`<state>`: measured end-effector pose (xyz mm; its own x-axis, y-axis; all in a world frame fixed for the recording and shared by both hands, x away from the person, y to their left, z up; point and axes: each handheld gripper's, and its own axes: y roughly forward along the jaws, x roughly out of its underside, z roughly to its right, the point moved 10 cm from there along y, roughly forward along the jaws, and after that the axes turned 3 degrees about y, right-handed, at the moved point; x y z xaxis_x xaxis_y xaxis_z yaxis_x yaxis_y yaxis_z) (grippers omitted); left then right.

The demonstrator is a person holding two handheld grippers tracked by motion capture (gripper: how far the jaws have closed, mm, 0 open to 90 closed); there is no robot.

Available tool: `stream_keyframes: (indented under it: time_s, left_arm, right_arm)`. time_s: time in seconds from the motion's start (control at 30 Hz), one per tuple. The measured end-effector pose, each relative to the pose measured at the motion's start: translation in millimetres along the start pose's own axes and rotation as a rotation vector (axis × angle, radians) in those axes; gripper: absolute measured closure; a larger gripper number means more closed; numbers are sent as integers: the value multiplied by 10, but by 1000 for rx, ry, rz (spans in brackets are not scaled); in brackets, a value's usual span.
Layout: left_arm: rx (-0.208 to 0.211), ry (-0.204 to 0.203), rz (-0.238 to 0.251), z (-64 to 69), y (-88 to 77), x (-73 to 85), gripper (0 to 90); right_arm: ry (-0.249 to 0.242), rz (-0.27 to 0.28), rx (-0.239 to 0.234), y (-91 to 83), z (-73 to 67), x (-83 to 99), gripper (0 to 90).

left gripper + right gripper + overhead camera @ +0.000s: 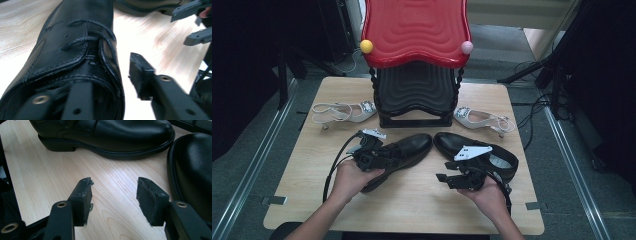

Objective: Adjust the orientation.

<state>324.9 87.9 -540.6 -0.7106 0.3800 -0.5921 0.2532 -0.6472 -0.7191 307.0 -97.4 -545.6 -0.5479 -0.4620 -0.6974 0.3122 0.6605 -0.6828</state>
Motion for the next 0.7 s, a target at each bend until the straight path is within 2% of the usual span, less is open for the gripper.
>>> stream_keyframes:
  time_s: [0.03, 0.07, 0.1, 0.13, 0.17, 0.2, 0.23, 0.3, 0.33, 0.4, 0.5, 0.53, 0.57, 0.6, 0.7]
  left_arm:
    - [0, 5, -5, -5, -34, 10, 561]
    - [0, 5, -5, -5, -34, 10, 544]
    - [-9, 21, -14, -15, -105, 23, 525]
    - [-9, 21, -14, -15, -105, 23, 525]
    - [-22, 49, -14, -27, -200, 34, 524]
    - [-27, 60, -7, -32, -249, 37, 519]
    - [-27, 60, -7, -32, -249, 37, 521]
    - [-23, 86, -19, -55, -365, 67, 522]
    - [-23, 86, -19, -55, -365, 67, 522]
    - [-19, 90, -1, -77, -471, 59, 525]
    - [-21, 99, 27, -120, -624, 19, 551]
    - [-37, 107, 44, -159, -697, -5, 608]
    - [-37, 107, 44, -159, -697, -5, 634]
    - [-21, 107, 46, -173, -736, -10, 666]
    - [-15, 106, 64, -282, -817, -59, 763]
  right_arm:
    - [3, 6, 1, -10, 6, -6, 472]
    - [3, 6, 1, -10, 6, -6, 472]
    - [4, 11, 1, -15, 16, -11, 472]
    - [6, 13, 1, -19, 18, -14, 472]
    - [10, 16, 0, -23, 20, -18, 472]
    - [12, 19, 1, -27, 24, -22, 472]
    - [12, 19, 1, -27, 24, -22, 472]
    - [20, 23, 0, -31, 28, -36, 474]
    - [20, 23, 0, -31, 28, -36, 474]
    - [26, 29, -2, -36, 26, -51, 478]
    - [24, 30, -2, -34, 2, -59, 486]
    - [22, 36, -2, -30, -12, -72, 494]
    - [22, 36, -2, -30, -12, -72, 494]
    - [29, 43, -7, -20, -27, -97, 508]
    - [31, 53, -4, 4, -34, -148, 529]
